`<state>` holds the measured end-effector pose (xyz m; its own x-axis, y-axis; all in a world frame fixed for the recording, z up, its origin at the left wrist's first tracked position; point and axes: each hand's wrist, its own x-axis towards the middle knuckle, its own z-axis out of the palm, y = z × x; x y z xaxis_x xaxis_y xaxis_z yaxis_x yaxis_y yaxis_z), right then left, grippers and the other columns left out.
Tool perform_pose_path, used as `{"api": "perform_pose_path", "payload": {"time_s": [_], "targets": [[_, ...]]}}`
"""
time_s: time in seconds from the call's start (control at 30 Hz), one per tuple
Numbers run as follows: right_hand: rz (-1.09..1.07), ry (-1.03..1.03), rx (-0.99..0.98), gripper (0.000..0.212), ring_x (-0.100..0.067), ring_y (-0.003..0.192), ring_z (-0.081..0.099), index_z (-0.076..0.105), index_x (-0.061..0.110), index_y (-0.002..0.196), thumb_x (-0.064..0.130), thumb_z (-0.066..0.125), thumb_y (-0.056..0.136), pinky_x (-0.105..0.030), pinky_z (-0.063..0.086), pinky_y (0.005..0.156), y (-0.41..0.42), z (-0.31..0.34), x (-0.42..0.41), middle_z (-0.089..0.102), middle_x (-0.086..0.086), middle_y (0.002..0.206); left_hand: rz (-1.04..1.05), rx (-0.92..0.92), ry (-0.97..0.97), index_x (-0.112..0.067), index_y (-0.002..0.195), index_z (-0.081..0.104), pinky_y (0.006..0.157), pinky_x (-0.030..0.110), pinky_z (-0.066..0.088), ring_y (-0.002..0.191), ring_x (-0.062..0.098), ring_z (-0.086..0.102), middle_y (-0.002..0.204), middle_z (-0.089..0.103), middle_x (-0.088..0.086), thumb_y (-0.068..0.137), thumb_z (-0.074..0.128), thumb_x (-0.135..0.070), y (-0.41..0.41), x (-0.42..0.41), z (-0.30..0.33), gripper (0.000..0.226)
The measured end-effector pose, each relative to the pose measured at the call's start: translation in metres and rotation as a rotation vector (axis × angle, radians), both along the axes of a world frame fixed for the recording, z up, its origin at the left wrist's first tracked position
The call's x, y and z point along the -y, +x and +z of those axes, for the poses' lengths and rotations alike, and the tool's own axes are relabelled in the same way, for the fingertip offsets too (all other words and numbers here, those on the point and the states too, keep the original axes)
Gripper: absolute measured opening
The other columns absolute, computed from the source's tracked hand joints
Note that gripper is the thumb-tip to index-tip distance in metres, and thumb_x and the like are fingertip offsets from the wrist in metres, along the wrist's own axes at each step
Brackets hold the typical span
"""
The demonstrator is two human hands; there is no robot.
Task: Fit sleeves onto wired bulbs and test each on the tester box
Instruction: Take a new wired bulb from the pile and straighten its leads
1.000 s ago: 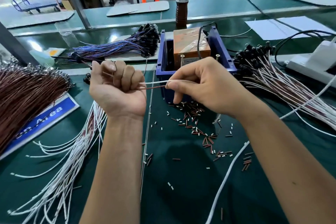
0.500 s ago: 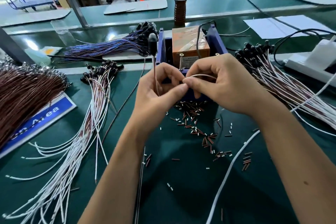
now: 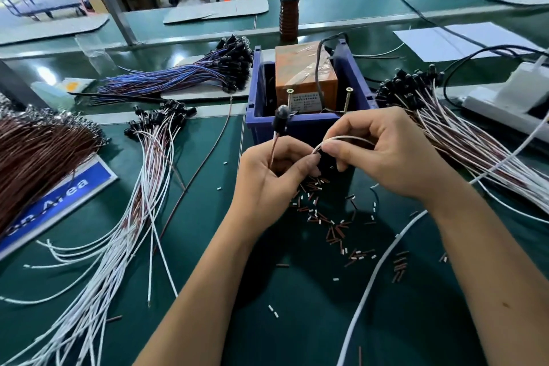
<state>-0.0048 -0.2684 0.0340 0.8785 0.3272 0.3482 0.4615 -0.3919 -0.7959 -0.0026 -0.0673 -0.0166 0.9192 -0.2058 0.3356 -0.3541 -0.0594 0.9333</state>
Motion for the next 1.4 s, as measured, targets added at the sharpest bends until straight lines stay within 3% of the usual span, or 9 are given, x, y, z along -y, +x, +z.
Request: {"api": "perform_pose_path", "payload": {"time_s": [0.33,0.43,0.6,0.7,0.83,1.0,1.17,1.33,1.4], "targets": [[0.025,-0.018,-0.012,0.003,-0.017,0.062,0.071,0.078,0.013,0.090,0.011,0.079,0.092,-0.023,0.054,0.063,0.002,-0.013,0.005,0.072,-0.001,0.068,-0.026,-0.030,0.059,-0.008,0.084,0.074,0.063,0.029,0.047,0.063,0.017,0.061,0.066,0.069,0.006,0.091,0.070,-0.017,-0.001,0.000,-0.002,0.012],[0.025,-0.027,0.029,0.005,-0.016,0.061,0.070,0.077,0.014,0.088,0.011,0.078,0.093,-0.023,0.054,0.061,0.000,-0.016,0.003,0.071,0.001,0.066,-0.057,-0.011,0.030,-0.005,0.084,0.073,0.060,0.015,0.042,0.057,0.004,0.057,0.062,0.066,0.000,0.092,0.069,-0.010,-0.002,-0.002,-0.001,0.010],[-0.014,0.225,0.011,0.007,-0.008,0.056,0.062,0.073,0.006,0.089,0.006,0.074,0.095,-0.014,0.046,0.060,0.001,-0.015,0.012,0.069,-0.006,0.064,-0.051,-0.040,-0.084,-0.007,0.083,0.075,0.052,0.011,0.035,0.049,0.001,0.046,0.061,0.063,-0.001,0.090,0.073,-0.016,0.000,-0.012,0.000,0.011],[0.050,0.274,-0.089,0.017,-0.004,0.052,0.055,0.075,0.008,0.103,0.022,0.076,0.093,-0.010,0.041,0.055,0.003,-0.016,0.016,0.070,-0.006,0.065,-0.104,-0.129,-0.131,-0.015,0.084,0.079,0.048,0.016,0.030,0.047,0.007,0.038,0.061,0.062,0.003,0.086,0.073,-0.028,0.000,-0.021,0.000,0.014],[0.264,0.495,-0.299,0.043,-0.015,0.048,0.043,0.066,0.012,0.129,0.036,0.074,0.094,-0.024,0.029,0.044,0.005,-0.015,0.033,0.069,-0.015,0.075,-0.274,-0.250,-0.193,-0.015,0.087,0.080,0.046,0.012,0.030,0.045,0.005,0.036,0.062,0.063,0.003,0.092,0.071,-0.018,-0.001,-0.022,0.002,0.011],[0.503,0.884,-0.376,0.022,-0.013,0.054,0.057,0.076,0.010,0.105,0.026,0.065,0.094,-0.019,0.041,0.050,0.001,-0.011,0.040,0.074,-0.012,0.086,-0.487,-0.374,-0.322,-0.018,0.096,0.079,0.043,0.007,0.026,0.044,-0.001,0.024,0.064,0.061,-0.004,0.089,0.076,-0.027,-0.003,-0.025,0.007,0.012],[0.461,0.910,-0.300,0.032,-0.014,0.064,0.059,0.078,0.012,0.114,0.021,0.076,0.084,-0.021,0.043,0.055,0.002,-0.013,0.029,0.079,-0.009,0.104,-0.641,-0.463,-0.535,-0.015,0.102,0.069,0.039,0.004,0.025,0.047,0.002,0.018,0.068,0.060,-0.001,0.081,0.087,-0.030,-0.003,-0.026,0.008,0.032],[0.490,1.003,-0.289,0.023,-0.009,0.062,0.063,0.080,0.017,0.107,0.031,0.077,0.089,-0.016,0.047,0.052,0.000,-0.014,0.026,0.080,-0.001,0.093,-0.510,-0.439,-0.521,-0.014,0.093,0.076,0.044,0.006,0.026,0.043,-0.005,0.031,0.074,0.067,0.001,0.094,0.069,-0.014,-0.004,-0.021,0.009,0.006],[0.511,1.001,-0.297,0.020,-0.008,0.062,0.064,0.080,0.018,0.106,0.031,0.074,0.092,-0.016,0.047,0.052,-0.002,-0.015,0.025,0.079,0.001,0.092,-0.422,-0.427,-0.503,-0.016,0.092,0.078,0.045,0.007,0.027,0.043,-0.004,0.032,0.075,0.069,0.002,0.095,0.060,-0.007,-0.005,-0.017,0.008,0.021]]}}
